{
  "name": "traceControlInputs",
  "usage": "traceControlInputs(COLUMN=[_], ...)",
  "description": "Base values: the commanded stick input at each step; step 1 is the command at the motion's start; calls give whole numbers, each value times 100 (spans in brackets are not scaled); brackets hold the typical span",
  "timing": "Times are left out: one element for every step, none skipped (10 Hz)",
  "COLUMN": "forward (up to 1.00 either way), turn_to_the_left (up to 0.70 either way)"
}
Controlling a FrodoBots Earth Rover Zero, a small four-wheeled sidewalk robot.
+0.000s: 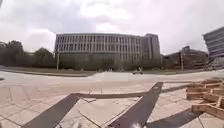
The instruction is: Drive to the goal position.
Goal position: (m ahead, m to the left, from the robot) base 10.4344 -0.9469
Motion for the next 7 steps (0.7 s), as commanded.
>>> traceControlInputs(forward=[70,70,70,70,70,70,70], turn_to_the_left=[2,2,2,2,1,0,0])
